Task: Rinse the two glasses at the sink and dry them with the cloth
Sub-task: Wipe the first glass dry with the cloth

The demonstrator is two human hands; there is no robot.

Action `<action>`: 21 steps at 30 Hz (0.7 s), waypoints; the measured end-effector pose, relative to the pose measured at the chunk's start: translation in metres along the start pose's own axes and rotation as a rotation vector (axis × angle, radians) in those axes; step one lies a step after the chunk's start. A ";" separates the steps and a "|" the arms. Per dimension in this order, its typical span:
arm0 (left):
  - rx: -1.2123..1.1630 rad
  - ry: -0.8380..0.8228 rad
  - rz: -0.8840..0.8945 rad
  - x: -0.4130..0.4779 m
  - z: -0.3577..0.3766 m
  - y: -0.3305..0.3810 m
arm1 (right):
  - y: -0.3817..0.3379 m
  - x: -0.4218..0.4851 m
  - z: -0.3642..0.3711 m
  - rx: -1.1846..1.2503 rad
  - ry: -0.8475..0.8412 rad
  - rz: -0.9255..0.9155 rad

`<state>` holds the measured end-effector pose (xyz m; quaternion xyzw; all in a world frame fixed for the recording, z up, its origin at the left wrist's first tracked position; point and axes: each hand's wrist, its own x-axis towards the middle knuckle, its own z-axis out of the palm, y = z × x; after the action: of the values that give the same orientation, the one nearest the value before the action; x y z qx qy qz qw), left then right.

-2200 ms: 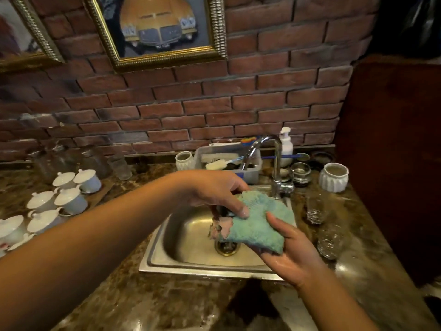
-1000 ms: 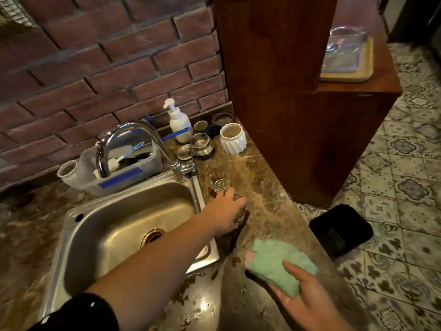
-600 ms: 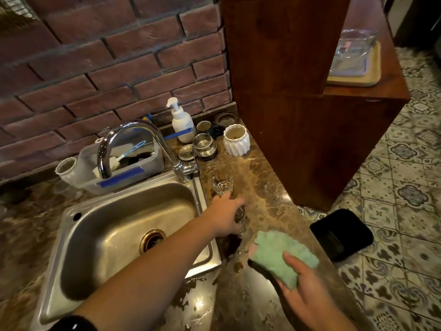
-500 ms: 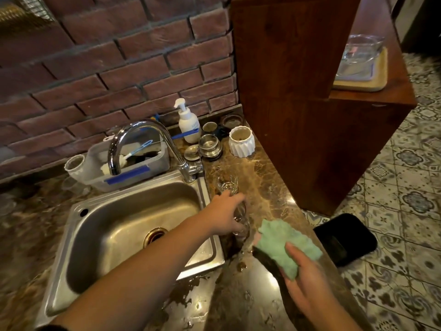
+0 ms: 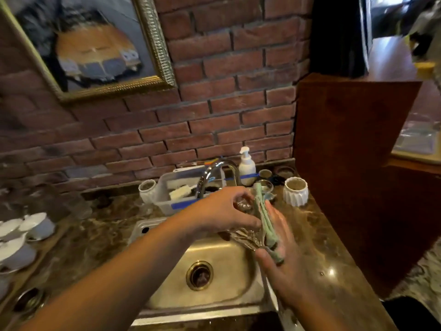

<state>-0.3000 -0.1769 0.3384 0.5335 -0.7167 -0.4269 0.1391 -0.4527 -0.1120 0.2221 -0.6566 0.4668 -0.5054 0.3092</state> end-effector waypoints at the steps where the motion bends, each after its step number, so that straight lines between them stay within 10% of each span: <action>1: -0.006 0.008 -0.002 -0.009 -0.012 -0.002 | -0.010 0.006 0.007 -0.049 -0.034 -0.014; 7: -0.002 -0.065 -0.017 -0.055 -0.068 -0.014 | -0.052 0.027 0.044 0.219 -0.144 0.116; 16: 0.137 -0.264 0.257 -0.090 -0.127 -0.028 | -0.090 0.021 0.101 1.318 -0.261 0.549; 21: 0.219 -0.311 0.297 -0.096 -0.140 -0.029 | -0.101 0.015 0.113 1.275 -0.189 0.512</action>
<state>-0.1516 -0.1596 0.4243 0.3621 -0.8421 -0.3987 0.0295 -0.3134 -0.0953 0.2828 -0.2572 0.1900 -0.5327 0.7836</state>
